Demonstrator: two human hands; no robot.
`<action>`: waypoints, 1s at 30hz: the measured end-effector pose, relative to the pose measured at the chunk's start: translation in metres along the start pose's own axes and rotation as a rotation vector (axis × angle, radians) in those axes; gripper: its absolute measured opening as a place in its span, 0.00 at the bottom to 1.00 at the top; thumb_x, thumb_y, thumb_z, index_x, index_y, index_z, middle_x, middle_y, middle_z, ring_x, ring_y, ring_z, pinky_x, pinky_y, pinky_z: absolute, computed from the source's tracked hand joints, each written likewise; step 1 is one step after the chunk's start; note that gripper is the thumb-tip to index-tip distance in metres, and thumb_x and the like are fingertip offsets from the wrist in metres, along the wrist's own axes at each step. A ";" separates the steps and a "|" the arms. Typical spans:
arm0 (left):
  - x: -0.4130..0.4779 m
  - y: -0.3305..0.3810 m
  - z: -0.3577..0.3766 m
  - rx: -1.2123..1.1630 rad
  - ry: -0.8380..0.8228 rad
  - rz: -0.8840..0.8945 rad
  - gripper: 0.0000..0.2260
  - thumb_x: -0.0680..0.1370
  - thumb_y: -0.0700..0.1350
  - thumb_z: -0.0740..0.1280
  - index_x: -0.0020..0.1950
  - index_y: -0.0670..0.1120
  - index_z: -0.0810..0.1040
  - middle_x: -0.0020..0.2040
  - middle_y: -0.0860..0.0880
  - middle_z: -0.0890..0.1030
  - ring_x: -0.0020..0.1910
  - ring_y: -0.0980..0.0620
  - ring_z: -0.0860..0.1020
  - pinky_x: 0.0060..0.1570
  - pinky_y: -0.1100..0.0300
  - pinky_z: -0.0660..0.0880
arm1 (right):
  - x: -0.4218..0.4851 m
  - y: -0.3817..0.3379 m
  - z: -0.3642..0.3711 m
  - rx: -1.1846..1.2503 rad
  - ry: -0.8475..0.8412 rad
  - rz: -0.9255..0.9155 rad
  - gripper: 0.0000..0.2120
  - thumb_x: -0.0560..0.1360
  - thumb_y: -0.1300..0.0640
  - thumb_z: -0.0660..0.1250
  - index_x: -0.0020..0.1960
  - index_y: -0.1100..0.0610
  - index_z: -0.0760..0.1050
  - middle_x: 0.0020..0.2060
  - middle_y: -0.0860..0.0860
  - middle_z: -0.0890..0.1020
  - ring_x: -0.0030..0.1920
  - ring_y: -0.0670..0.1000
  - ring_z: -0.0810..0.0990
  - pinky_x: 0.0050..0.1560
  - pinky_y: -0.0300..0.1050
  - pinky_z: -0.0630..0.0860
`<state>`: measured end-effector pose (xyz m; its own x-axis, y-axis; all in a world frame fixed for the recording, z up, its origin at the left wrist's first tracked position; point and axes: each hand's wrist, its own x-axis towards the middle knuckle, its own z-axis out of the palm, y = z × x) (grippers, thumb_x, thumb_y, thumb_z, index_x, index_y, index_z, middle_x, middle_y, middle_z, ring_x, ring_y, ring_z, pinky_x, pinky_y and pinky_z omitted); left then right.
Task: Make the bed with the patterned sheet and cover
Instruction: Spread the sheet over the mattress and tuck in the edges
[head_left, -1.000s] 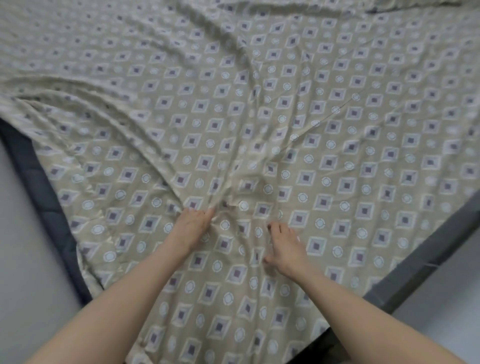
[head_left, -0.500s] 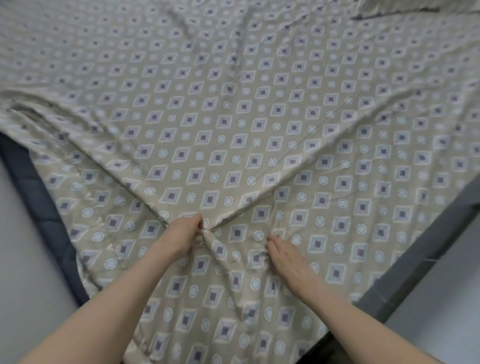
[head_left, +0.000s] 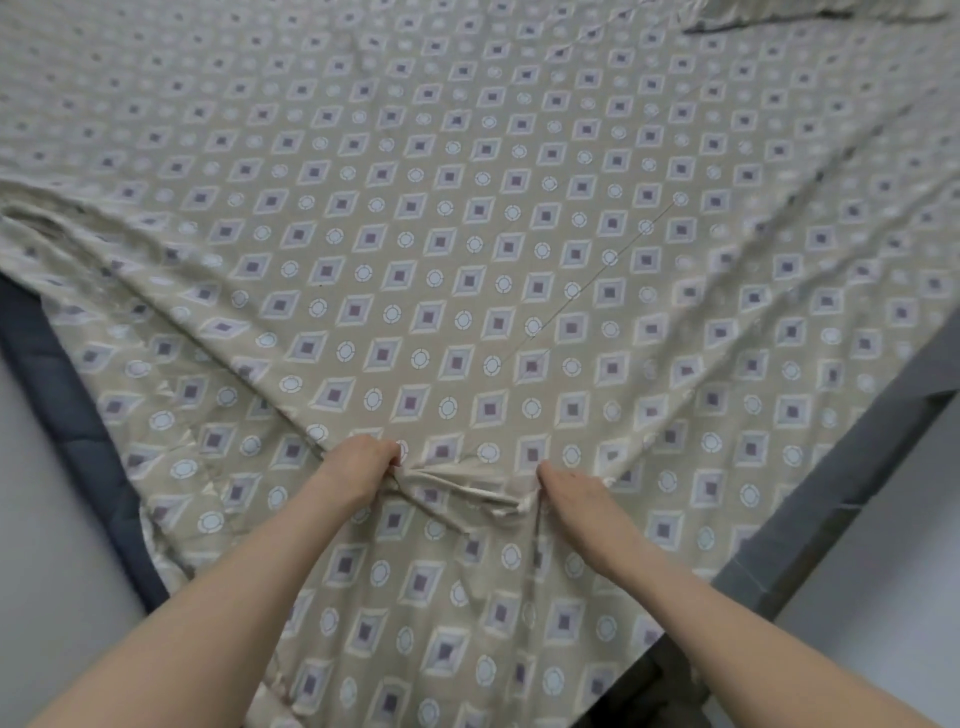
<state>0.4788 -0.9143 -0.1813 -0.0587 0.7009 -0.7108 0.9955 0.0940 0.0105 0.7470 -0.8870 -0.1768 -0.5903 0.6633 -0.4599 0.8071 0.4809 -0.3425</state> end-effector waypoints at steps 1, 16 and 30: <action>-0.001 0.003 0.001 0.016 -0.010 0.002 0.15 0.78 0.38 0.60 0.64 0.46 0.72 0.61 0.45 0.77 0.61 0.46 0.74 0.56 0.57 0.70 | -0.002 0.000 0.002 -0.020 0.011 0.038 0.07 0.78 0.66 0.52 0.52 0.55 0.61 0.50 0.56 0.75 0.53 0.57 0.74 0.44 0.47 0.61; -0.028 0.033 0.023 0.162 0.089 -0.060 0.14 0.78 0.35 0.59 0.63 0.43 0.65 0.60 0.46 0.75 0.59 0.46 0.76 0.51 0.56 0.72 | -0.035 0.016 0.058 0.101 0.112 0.045 0.13 0.68 0.68 0.68 0.44 0.54 0.69 0.43 0.50 0.73 0.43 0.51 0.70 0.39 0.41 0.65; -0.073 0.143 0.092 0.033 0.105 0.210 0.27 0.70 0.57 0.64 0.65 0.48 0.62 0.62 0.50 0.62 0.61 0.46 0.64 0.51 0.55 0.69 | -0.108 0.056 0.074 -0.128 0.079 0.036 0.28 0.38 0.68 0.77 0.38 0.58 0.76 0.34 0.52 0.77 0.33 0.52 0.77 0.29 0.39 0.72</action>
<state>0.6325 -1.0165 -0.1925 0.1445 0.7727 -0.6181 0.9885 -0.0839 0.1262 0.8554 -0.9743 -0.2067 -0.5631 0.7219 -0.4022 0.8247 0.5219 -0.2180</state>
